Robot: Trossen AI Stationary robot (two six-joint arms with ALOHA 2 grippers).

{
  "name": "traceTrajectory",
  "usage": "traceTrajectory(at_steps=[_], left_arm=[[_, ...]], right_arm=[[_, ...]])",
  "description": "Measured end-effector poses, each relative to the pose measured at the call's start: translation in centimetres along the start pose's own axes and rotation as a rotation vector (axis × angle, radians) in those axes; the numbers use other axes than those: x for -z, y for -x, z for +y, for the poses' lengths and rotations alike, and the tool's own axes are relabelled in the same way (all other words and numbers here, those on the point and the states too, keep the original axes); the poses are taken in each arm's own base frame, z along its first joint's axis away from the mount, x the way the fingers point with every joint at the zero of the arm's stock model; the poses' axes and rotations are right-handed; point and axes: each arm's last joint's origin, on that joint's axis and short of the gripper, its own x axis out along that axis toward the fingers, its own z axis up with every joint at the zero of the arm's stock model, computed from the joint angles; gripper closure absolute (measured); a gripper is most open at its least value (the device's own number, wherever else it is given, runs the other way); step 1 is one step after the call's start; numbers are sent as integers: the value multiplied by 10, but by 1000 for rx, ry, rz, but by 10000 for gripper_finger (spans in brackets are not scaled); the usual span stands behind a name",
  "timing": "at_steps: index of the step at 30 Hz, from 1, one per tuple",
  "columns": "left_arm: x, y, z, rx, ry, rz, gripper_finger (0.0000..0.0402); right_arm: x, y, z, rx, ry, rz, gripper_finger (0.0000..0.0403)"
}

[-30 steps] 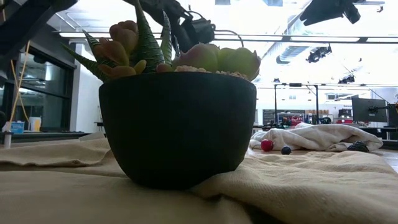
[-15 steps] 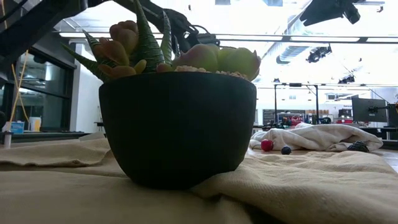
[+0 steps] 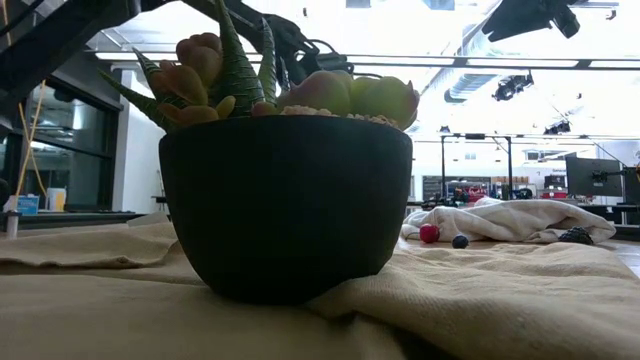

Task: Pick and placing Produce into tupperware
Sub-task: Put the brown kiwi into the transparent bin, then put the pink peach into the transparent bin

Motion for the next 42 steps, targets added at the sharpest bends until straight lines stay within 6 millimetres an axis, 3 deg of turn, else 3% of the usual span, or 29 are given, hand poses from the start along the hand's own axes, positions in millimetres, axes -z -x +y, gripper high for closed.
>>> traceTrajectory(at_steps=[14, 42], left_arm=[[0, 0, 0, -12, 0, -1, 122], [0, 1, 0, 7, 0, -2, 171]], right_arm=[[0, 0, 0, 1, 7, -1, 308], [0, 0, 0, 1, 7, -1, 308]])
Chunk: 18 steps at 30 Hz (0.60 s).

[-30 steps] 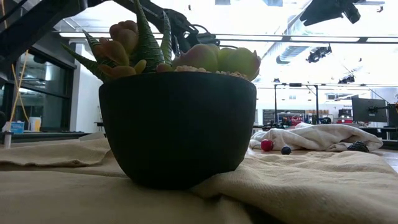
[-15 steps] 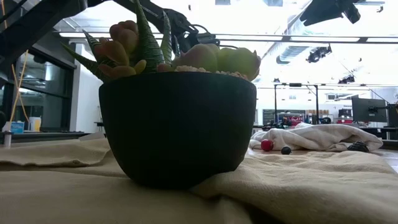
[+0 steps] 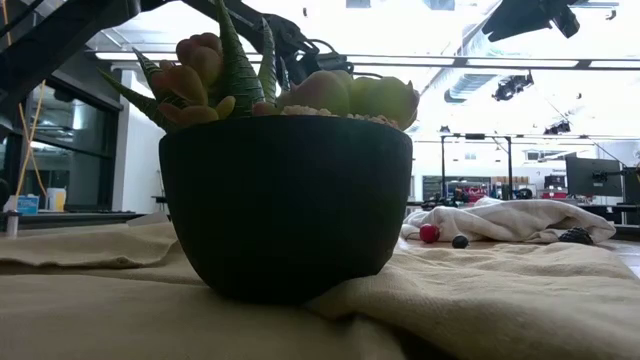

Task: Pick and placing Produce into tupperware
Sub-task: Put the pink peach into the transparent bin

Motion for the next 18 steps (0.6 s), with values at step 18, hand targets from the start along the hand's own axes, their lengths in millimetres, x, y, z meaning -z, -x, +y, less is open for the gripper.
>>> traceTrajectory(at_steps=[18], left_arm=[[0, 0, 0, 0, -15, 1, 318]], right_arm=[[0, 0, 0, 0, 0, 0, 308]])
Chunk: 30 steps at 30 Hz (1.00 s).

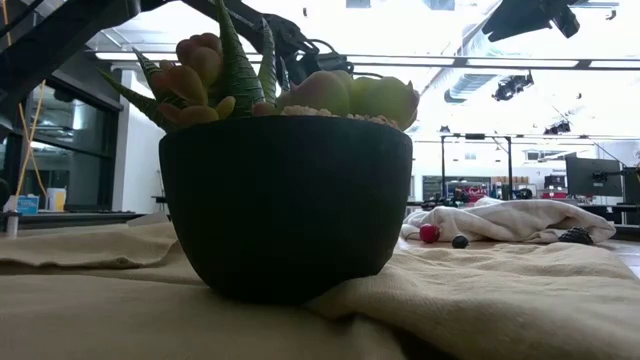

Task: Pick and placing Produce into tupperware
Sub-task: Put the pink peach into the transparent bin

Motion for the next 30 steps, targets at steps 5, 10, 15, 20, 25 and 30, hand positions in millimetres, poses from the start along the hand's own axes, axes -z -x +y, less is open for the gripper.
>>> traceTrajectory(at_steps=[5, 10, 15, 20, 25, 30], left_arm=[[-1, 4, -1, 0, 7, 14, 358], [-7, 22, -5, 0, 5, 18, 388], [-18, 48, -14, 3, -10, -3, 398], [-27, 83, -22, 6, -40, -35, 396], [-31, 124, -31, 4, -62, -72, 399], [-17, 164, -39, -3, -63, -149, 401]], right_arm=[[0, 0, 0, 0, 0, 0, 308], [0, 0, 0, -10, 0, 8, 308], [0, 1, 0, -28, -4, 16, 308], [-1, 5, -4, -47, -18, 13, 308], [-2, 9, -8, -54, -24, 4, 308], [-1, 11, -12, -53, -22, 5, 308]])
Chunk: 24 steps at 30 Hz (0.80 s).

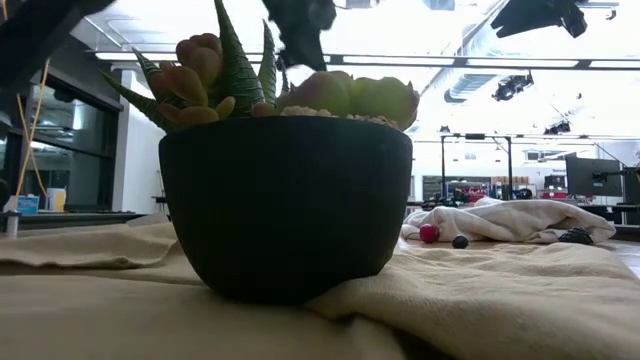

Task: Pick and placing Produce into tupperware
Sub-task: Put the pink peach into the transparent bin

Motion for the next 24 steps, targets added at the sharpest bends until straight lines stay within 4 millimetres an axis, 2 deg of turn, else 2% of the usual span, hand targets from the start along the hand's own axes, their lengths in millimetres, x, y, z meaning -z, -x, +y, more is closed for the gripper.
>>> traceTrajectory(at_steps=[8, 13, 16, 18, 21, 24], left_arm=[[22, 78, -15, -103, 40, -97, 401], [37, 111, -29, -163, 57, -142, 400], [51, 117, -38, -190, 63, -145, 400], [62, 113, -45, -195, 70, -147, 400], [86, 102, -51, -194, 107, -163, 401], [118, 94, -57, -146, 172, -214, 400]], right_arm=[[1, 0, -1, 6, 13, 10, 308], [2, 0, -1, 2, 17, 17, 308], [2, 0, -1, -7, 17, 25, 308], [2, 0, 0, -10, 17, 27, 308], [2, 0, 0, -14, 15, 31, 308], [3, 0, 0, -30, 17, 44, 308]])
